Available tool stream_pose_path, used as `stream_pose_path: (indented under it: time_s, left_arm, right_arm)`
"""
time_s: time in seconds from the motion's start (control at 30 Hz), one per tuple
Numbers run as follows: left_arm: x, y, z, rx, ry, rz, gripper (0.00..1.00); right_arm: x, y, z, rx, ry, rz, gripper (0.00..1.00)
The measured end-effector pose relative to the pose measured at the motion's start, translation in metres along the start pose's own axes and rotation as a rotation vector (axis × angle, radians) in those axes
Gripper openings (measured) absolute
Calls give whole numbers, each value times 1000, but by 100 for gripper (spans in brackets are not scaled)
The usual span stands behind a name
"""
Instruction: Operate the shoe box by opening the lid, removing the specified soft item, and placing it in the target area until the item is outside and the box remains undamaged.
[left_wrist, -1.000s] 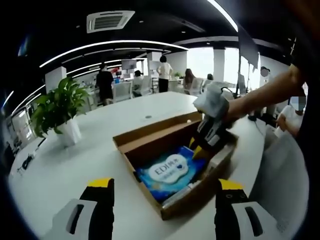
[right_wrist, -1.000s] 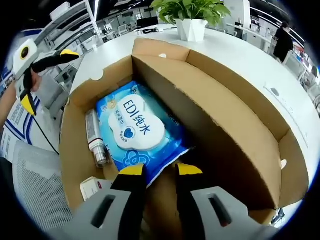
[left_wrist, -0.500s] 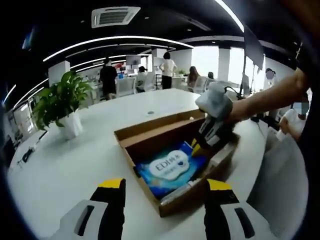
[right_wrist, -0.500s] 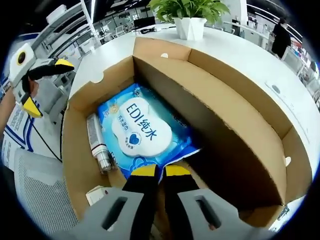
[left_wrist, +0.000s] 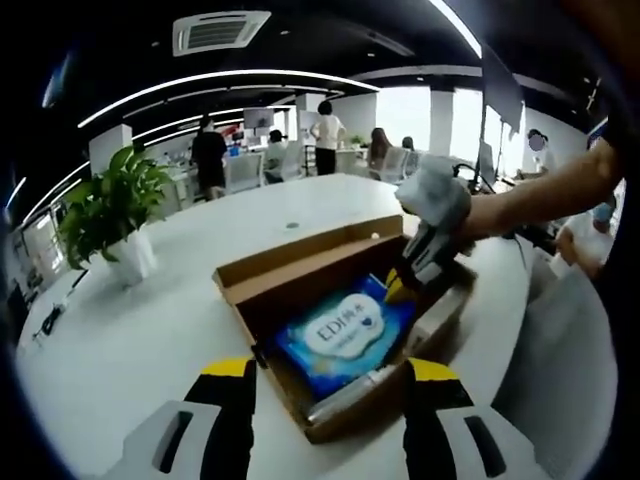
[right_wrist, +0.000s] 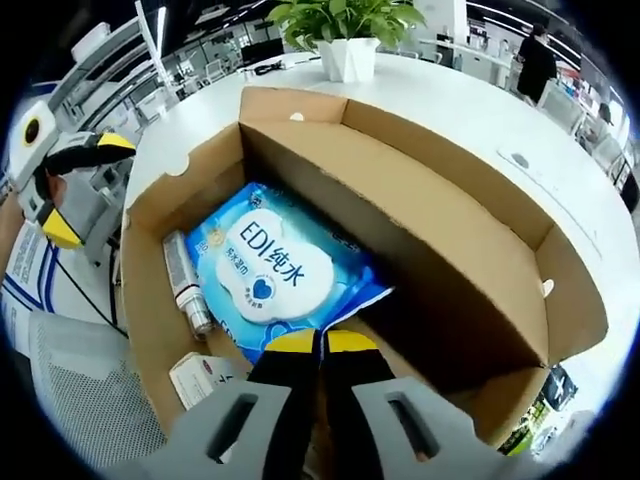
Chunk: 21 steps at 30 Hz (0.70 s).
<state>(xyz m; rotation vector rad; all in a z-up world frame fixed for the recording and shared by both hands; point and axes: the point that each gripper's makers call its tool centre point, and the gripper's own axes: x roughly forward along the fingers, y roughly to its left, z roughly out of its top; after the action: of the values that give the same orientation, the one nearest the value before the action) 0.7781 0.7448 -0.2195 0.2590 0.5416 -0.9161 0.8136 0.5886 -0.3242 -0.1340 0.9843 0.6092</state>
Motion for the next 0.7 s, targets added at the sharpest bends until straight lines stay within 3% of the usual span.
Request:
stream_pose_path:
  time_s: [0.47, 0.7]
  left_arm:
    - [20, 1, 7, -6, 35, 4, 53]
    - [36, -3, 13, -12, 47, -12, 48]
  right_arm:
    - [-34, -12, -3, 7, -46, -37, 0]
    - [-39, -22, -7, 17, -62, -58, 0]
